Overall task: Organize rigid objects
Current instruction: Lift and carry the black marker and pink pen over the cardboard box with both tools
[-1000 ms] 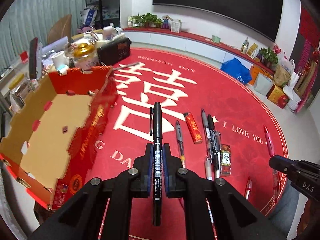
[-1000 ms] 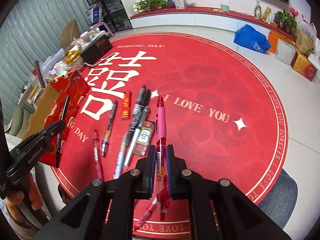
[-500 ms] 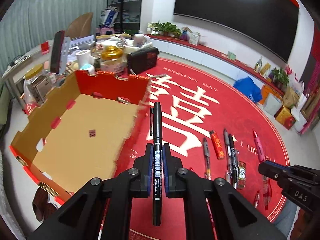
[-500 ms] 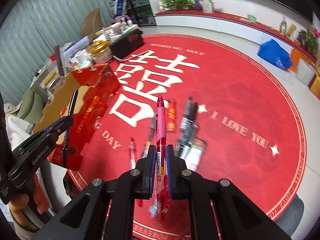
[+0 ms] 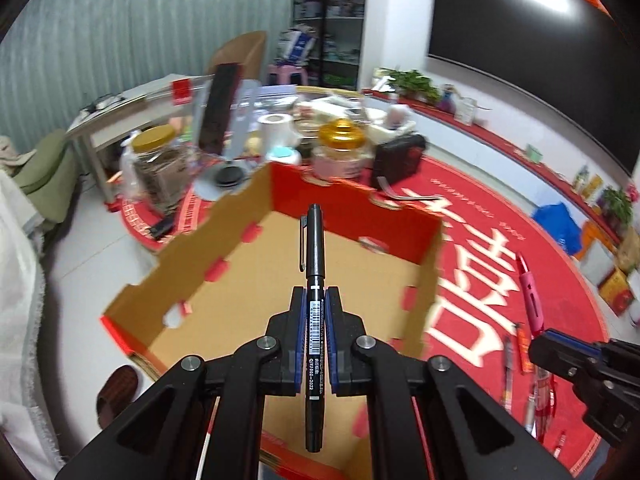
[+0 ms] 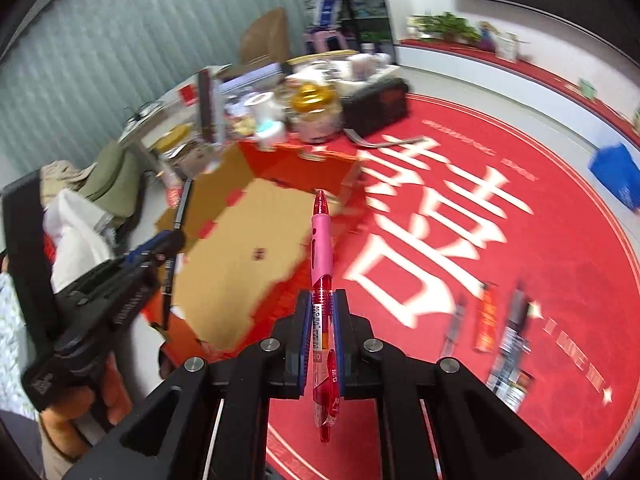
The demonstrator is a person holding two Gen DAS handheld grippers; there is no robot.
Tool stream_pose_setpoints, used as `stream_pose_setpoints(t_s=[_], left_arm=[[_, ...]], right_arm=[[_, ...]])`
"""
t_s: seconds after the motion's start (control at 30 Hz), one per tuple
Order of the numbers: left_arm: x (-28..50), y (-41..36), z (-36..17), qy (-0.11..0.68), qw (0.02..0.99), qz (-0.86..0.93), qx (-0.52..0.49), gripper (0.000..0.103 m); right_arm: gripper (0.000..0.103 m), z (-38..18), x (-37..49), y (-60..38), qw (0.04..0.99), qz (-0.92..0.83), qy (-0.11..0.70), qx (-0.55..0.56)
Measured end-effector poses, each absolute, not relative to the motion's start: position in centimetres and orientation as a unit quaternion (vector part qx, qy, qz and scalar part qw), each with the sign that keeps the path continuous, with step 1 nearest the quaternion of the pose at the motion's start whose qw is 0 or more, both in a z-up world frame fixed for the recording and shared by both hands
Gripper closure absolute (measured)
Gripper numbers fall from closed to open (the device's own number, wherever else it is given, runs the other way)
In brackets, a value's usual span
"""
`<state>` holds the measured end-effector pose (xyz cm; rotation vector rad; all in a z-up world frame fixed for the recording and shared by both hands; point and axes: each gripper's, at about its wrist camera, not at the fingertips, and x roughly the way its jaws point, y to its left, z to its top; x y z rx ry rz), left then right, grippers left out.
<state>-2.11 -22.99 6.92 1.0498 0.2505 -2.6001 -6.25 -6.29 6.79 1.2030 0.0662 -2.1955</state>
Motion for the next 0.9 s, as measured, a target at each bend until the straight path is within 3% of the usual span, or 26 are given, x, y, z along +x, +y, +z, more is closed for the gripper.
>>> stream_pose_setpoints(t_s=[0.4, 0.9], left_arm=[[-2.5, -27.8, 4.9, 0.103, 0.21, -0.891, 0.389, 0.094], [-6.0, -28.7, 3.6, 0.103, 0.212, -0.882, 0.409, 0.094]], right_arm=[[0.092, 5.9, -7.4, -12.8, 0.361, -0.809, 0.032, 0.462], [0.092, 4.3, -10.8, -14.8, 0.345, -0.809, 0.037, 0.475]])
